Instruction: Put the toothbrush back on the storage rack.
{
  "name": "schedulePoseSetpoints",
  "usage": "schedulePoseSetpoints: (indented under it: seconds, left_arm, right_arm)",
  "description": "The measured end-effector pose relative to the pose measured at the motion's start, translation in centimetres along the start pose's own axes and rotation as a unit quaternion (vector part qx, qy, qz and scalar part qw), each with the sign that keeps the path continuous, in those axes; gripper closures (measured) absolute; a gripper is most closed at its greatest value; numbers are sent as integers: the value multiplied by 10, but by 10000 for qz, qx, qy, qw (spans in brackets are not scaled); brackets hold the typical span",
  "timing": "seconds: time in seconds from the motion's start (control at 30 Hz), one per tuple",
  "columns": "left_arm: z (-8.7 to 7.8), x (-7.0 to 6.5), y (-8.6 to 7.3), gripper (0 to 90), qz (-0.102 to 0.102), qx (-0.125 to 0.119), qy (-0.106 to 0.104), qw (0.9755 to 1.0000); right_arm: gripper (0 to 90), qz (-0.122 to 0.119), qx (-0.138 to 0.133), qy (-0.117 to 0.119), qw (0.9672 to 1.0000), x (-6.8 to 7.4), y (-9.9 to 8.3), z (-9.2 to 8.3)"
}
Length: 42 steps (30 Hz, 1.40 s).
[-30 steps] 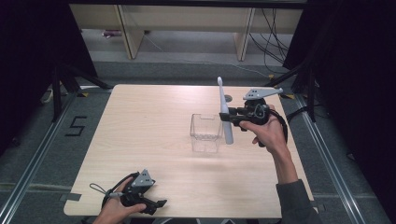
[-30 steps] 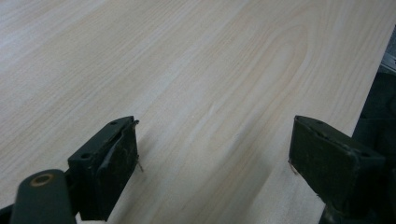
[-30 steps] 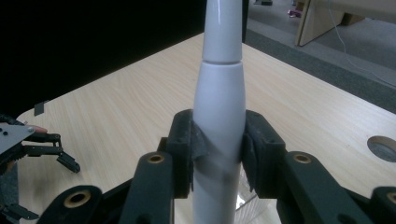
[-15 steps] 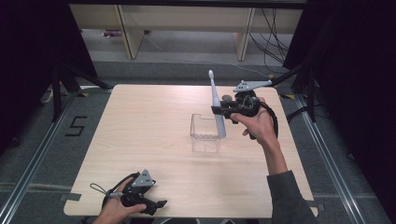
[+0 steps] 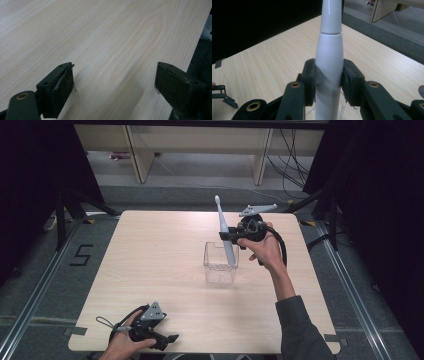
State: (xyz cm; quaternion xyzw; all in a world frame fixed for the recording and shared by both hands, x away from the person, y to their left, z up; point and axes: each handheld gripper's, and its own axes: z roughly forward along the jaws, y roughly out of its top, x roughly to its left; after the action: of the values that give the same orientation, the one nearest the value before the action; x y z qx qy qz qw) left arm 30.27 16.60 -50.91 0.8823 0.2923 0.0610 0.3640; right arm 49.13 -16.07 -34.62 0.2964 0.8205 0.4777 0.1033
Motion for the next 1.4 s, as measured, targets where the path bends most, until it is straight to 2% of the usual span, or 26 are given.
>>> schedulePoseSetpoints:
  seconds: [0.17,0.2,0.23,0.3,0.33,0.43,0.5,0.53,0.57,0.6,0.63,0.7,0.73,0.8,0.87,0.9,0.97,1.13,1.2,1.23,1.27,1.3,1.37,1.4]
  left_arm:
    - [0,0,0,149,7,-1,15,10000]
    - [1,-2,0,149,-69,-73,-37,9999]
    - [1,-2,0,149,-62,-67,-36,10000]
    - [0,0,0,149,11,3,14,10000]
    - [0,0,0,149,7,0,14,10000]
    - [0,0,0,149,9,-2,6,10000]
    - [1,-1,0,149,-10,6,-15,10000]
    - [1,-1,0,149,14,11,-13,10000]
    - [1,-1,0,149,20,8,-12,10000]
    - [1,-2,0,149,-54,-53,-60,10000]
    - [1,-1,0,149,-3,-5,-9,10000]
    - [1,-2,0,149,-88,-71,-58,9999]
    - [0,-1,0,149,13,8,-22,10000]
    - [0,-1,0,149,28,18,-18,10000]
    - [1,-1,0,149,16,14,-14,10000]
    - [1,-1,0,149,16,14,-12,10000]
    - [0,-1,0,149,9,4,-13,10000]
    - [0,-1,0,149,16,12,-16,10000]
    - [1,-2,0,149,-51,-52,-59,10000]
    - [1,-2,0,149,-52,-55,-58,10000]
    - [0,-1,0,149,30,18,-20,10000]
    - [0,-1,0,149,-1,-3,-9,10000]
    - [0,-1,0,149,8,5,-11,10000]
    - [0,-1,0,149,14,12,-15,10000]
  right_arm:
    - [666,62,78,-40,9999,1,-1,5]
    - [666,40,108,-46,9999,0,-1,8]
    - [665,-15,67,-47,10000,-1,-2,10]
    - [666,44,150,-67,9999,-1,-3,12]
    - [665,-73,109,-72,9999,-4,-4,14]
    - [666,-100,126,-121,9998,-5,-6,18]
    - [666,-35,298,-100,9995,-6,-8,23]
    - [666,-28,302,-125,9995,-6,-9,25]
    - [665,-129,354,-112,9992,-7,-10,27]
    - [666,-73,351,-95,9993,-6,-11,28]
    - [666,-5,360,-84,9993,-6,-13,31]
    - [666,-86,455,-122,9989,-7,-16,34]
    - [666,-61,499,-155,9986,-7,-17,35]
    - [665,-28,555,-134,9984,-6,-20,38]
    - [666,-97,537,-139,9984,-6,-22,42]
    - [665,-60,663,-140,9977,-5,-22,42]
    - [666,-199,637,-166,9976,-5,-23,46]
    - [665,-95,769,-185,9968,-2,-29,51]
    - [666,-208,750,-231,9967,-3,-31,54]
    - [665,-174,832,-192,9962,-3,-31,54]
    - [666,-233,805,-160,9964,-4,-32,56]
    - [666,-257,849,-76,9960,-6,-32,56]
    - [666,-141,908,-238,9955,-3,-34,57]
    - [665,-107,923,-230,9954,-1,-34,58]
